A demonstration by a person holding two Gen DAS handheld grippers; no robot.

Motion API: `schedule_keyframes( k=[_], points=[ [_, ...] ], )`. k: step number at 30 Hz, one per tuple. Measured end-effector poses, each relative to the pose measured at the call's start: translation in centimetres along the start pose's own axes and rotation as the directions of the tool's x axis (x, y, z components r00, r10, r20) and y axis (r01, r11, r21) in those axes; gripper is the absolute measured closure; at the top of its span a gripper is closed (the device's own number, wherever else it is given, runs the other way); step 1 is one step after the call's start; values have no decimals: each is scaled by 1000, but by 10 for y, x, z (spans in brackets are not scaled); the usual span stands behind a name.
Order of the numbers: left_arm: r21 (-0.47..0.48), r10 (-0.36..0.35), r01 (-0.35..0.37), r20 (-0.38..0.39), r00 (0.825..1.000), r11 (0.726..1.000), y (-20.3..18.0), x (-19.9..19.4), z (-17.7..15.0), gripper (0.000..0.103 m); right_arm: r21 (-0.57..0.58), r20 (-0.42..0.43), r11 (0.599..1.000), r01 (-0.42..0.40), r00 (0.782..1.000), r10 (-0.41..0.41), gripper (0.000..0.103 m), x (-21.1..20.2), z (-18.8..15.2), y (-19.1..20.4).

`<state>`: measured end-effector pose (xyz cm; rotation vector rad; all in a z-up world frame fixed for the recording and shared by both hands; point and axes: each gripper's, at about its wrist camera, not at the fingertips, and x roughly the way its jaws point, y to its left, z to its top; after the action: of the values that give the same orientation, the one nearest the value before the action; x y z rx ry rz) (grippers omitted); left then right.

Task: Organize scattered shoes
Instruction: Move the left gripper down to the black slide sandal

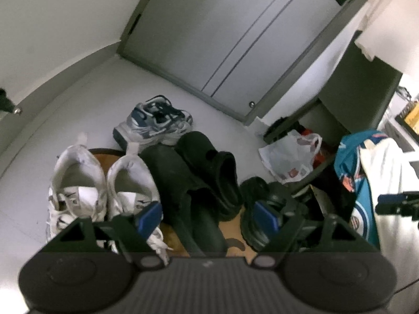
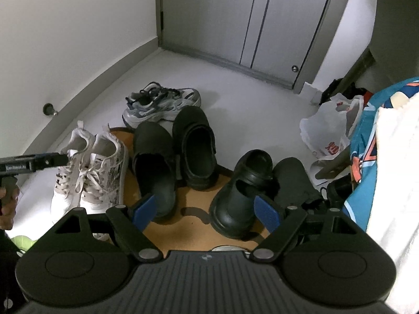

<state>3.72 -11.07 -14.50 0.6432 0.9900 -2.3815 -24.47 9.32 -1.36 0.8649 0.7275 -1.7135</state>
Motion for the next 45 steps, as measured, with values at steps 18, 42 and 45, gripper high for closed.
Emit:
schedule_keyframes(
  k=[18, 42, 45],
  points=[
    [203, -37, 80, -208, 977, 976, -34, 86, 40, 21, 22, 6, 999, -33, 999, 33, 17, -10, 0, -3],
    [263, 55, 37, -333, 941, 964, -7, 191, 44, 21, 61, -70, 996, -63, 995, 67, 17, 15, -6, -9],
    [265, 87, -2, -310, 947, 964, -5, 198, 44, 26, 51, -101, 998, -44, 994, 49, 17, 26, -7, -8]
  ],
)
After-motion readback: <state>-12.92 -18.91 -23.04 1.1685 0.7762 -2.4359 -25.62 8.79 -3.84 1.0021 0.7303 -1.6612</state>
